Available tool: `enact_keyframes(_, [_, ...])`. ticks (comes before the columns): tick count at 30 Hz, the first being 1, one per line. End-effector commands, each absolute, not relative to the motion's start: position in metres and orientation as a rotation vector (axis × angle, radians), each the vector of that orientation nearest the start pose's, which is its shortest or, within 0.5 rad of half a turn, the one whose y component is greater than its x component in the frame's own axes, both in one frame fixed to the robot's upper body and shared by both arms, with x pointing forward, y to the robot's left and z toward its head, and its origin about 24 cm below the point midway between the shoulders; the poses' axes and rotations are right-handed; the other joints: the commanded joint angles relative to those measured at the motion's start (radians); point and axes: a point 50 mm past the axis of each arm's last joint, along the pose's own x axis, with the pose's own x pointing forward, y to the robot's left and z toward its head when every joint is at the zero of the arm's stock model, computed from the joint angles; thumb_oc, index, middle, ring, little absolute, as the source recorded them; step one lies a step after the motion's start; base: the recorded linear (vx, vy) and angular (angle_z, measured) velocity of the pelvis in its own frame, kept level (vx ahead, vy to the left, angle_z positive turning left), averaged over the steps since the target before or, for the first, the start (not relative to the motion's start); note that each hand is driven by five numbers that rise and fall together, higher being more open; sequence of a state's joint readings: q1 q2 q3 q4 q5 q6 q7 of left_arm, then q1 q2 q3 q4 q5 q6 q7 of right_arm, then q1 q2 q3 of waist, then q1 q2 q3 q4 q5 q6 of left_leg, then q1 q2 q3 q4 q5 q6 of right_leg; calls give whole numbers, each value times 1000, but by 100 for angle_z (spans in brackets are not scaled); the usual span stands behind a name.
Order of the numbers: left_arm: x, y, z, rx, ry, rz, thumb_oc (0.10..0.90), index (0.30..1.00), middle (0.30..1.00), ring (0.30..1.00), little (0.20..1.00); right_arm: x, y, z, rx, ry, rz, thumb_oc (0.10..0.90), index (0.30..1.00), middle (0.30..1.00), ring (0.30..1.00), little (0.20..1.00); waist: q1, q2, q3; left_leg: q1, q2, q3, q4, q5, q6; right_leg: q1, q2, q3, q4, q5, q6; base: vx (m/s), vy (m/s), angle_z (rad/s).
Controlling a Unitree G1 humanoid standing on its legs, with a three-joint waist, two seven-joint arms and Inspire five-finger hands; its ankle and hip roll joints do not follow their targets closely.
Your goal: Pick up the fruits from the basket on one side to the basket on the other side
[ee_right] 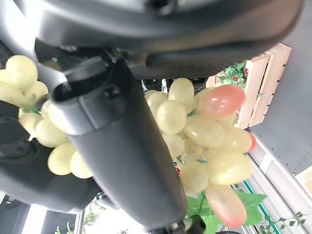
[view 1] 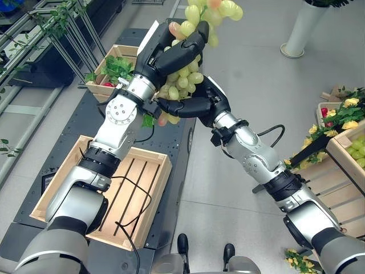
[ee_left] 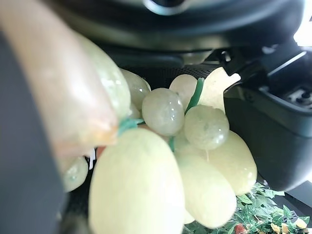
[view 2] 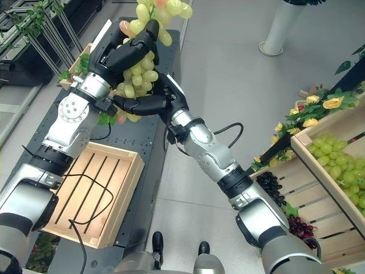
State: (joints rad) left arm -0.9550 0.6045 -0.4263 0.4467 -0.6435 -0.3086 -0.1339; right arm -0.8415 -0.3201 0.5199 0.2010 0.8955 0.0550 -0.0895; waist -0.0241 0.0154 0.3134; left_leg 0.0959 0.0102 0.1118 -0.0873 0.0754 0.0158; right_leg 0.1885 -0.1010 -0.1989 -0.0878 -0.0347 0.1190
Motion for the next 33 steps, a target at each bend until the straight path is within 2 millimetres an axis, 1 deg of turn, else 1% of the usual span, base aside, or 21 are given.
enact_keyframes(1, [368, 114, 288, 49, -751, -524, 400, 300, 300, 300, 300, 342, -9, 233, 472, -305, 667, 400, 300, 300, 300, 300, 16, 7, -289, 14, -3, -60, 0, -113, -53, -45, 50, -11, 1, -6, -74, 0, 0, 0])
enact_keyframes(7, [371, 118, 287, 65, -736, -490, 400, 300, 300, 300, 300, 343, -13, 234, 496, -326, 647, 400, 300, 300, 300, 300, 16, 7, -290, 10, -3, -60, 0, -111, -52, -49, 49, -13, 1, -3, -73, 0, 0, 0])
enact_keyframes(13, [374, 126, 281, 91, -713, -430, 400, 300, 300, 300, 300, 343, -15, 230, 511, -320, 632, 400, 300, 300, 300, 300, 14, 8, -288, 12, -2, -58, 0, -111, -52, -49, 49, -8, 1, -3, -73, 0, 0, 0])
enact_keyframes(14, [375, 129, 281, 95, -709, -408, 467, 401, 401, 401, 401, 343, -16, 229, 514, -321, 628, 400, 300, 300, 300, 300, 14, 8, -288, 12, -2, -57, 0, -111, -51, -49, 49, -8, 1, -3, -73, 0, 0, 0])
enact_keyframes(15, [376, 130, 280, 94, -701, -386, 551, 526, 526, 526, 526, 344, -16, 229, 517, -322, 625, 400, 300, 300, 300, 300, 14, 8, -288, 12, -1, -57, 0, -111, -51, -49, 49, -7, 1, -3, -72, 0, 0, 0])
enact_keyframes(16, [378, 133, 278, 93, -690, -350, 711, 766, 766, 766, 766, 343, -17, 229, 526, -325, 619, 400, 300, 300, 300, 300, 13, 8, -287, 13, -1, -57, 0, -112, -51, -49, 49, -6, 1, -2, -72, 0, 0, 0])
enact_keyframes(17, [379, 137, 276, 97, -682, -308, 800, 900, 900, 900, 900, 343, -19, 229, 536, -330, 611, 400, 300, 300, 300, 300, 12, 8, -287, 14, -1, -57, 0, -112, -50, -49, 50, -5, 1, -2, -72, 0, 0, 0])
enact_keyframes(20, [381, 144, 271, 124, -680, -260, 800, 900, 900, 900, 900, 343, -21, 230, 542, -340, 595, 400, 300, 300, 300, 300, 9, 8, -287, 14, 0, -55, 0, -112, -50, -51, 50, -1, 1, -1, -72, 0, 0, 0])
enact_keyframes(26, [380, 154, 259, 183, -661, -175, 800, 900, 900, 900, 900, 341, -33, 227, 495, -375, 534, 400, 300, 300, 300, 300, 0, 7, -282, 12, 1, -49, 0, -113, -47, -58, 49, 11, 1, 3, -70, 0, 0, 0])
enact_keyframes(28, [380, 163, 252, 188, -644, -151, 800, 900, 900, 900, 900, 342, -41, 223, 463, -382, 509, 400, 300, 300, 300, 300, -5, 5, -280, 13, 2, -44, 0, -113, -47, -60, 48, 16, 1, 4, -67, -3, 35, -2])
enact_keyframes(30, [379, 173, 244, 185, -621, -125, 800, 900, 900, 900, 900, 344, -52, 214, 400, -372, 478, 400, 300, 300, 300, 300, -12, 4, -279, 14, 3, -37, 0, -115, -46, -62, 47, 21, 1, 6, -64, 5, 49, -3])
enact_keyframes(31, [378, 181, 238, 184, -603, -109, 800, 900, 900, 900, 900, 345, -63, 205, 374, -352, 454, 400, 300, 300, 300, 300, -17, 4, -278, 17, 5, -33, 0, -116, -46, -63, 47, 25, 1, 8, -63, 8, 44, -3])
enact_keyframes(32, [377, 185, 236, 183, -597, -102, 800, 900, 900, 900, 900, 345, -68, 201, 368, -345, 447, 400, 300, 300, 300, 300, -20, 4, -278, 17, 5, -30, 0, -117, -46, -64, 47, 27, 1, 8, -62, 6, 41, -5])
enact_keyframes(33, [376, 190, 232, 181, -587, -89, 800, 900, 900, 900, 900, 345, -77, 193, 354, -331, 431, 400, 300, 300, 300, 300, -24, 3, -277, 18, 6, -26, 0, -118, -45, -64, 47, 30, 1, 9, -61, 0, 26, -7])
